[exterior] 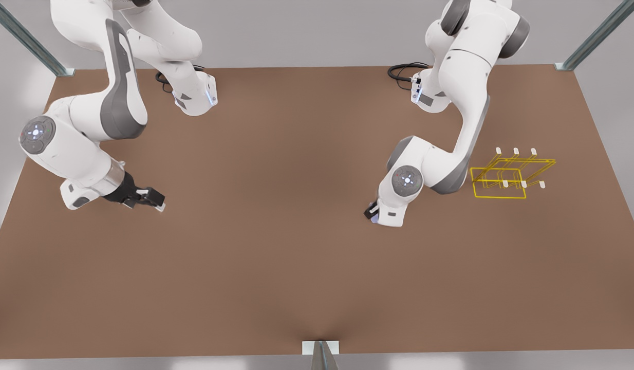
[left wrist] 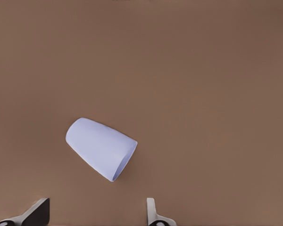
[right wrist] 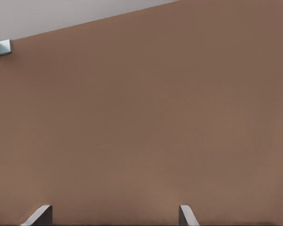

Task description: Place the cup on the cup holder

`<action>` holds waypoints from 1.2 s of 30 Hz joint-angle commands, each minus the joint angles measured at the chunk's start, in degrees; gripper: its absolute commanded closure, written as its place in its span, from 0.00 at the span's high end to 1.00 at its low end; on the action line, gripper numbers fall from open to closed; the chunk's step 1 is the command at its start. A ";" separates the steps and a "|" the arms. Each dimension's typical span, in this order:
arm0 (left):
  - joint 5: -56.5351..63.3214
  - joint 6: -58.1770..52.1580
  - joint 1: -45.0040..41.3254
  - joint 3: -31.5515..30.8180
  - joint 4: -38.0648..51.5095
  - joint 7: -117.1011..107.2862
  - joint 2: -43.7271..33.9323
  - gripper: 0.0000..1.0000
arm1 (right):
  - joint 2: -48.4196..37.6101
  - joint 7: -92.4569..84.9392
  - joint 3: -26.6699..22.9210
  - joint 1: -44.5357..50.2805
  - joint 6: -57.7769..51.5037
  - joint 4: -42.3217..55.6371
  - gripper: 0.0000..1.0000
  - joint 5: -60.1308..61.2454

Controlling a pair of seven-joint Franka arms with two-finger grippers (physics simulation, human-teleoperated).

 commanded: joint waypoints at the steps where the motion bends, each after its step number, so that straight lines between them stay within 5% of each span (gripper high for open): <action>1: -0.04 11.51 0.40 -0.01 -0.51 -71.83 0.53 1.00 | 2.80 -11.94 0.06 0.28 -8.07 2.90 1.00 -2.59; 5: 0.14 11.07 1.54 -0.01 -0.33 -71.83 1.50 1.00 | -0.09 -11.76 0.32 0.81 -12.21 3.78 1.00 -4.35; 8: 0.14 20.74 3.03 -0.01 -9.04 -71.39 -1.14 1.00 | 0.43 -11.06 0.14 0.46 -11.86 4.13 1.00 -4.08; 13: 0.58 17.68 4.18 -0.10 -16.06 -65.88 -2.81 1.00 | 1.05 -11.76 0.06 0.28 -12.04 5.01 1.00 -3.73; 14: 0.49 12.30 4.35 -0.10 -16.33 -58.83 -3.60 1.00 | 1.14 -11.85 0.06 0.19 -12.04 5.19 1.00 -3.56; 20: -0.04 22.05 5.15 -0.10 -19.06 -59.53 -2.37 1.00 | 2.72 -11.58 -0.03 0.02 -12.13 7.83 1.00 -3.56; 36: -0.21 22.41 5.23 -0.10 -20.29 -59.53 1.41 1.00 | 3.33 -10.97 -0.03 0.02 -12.04 7.83 1.00 -3.56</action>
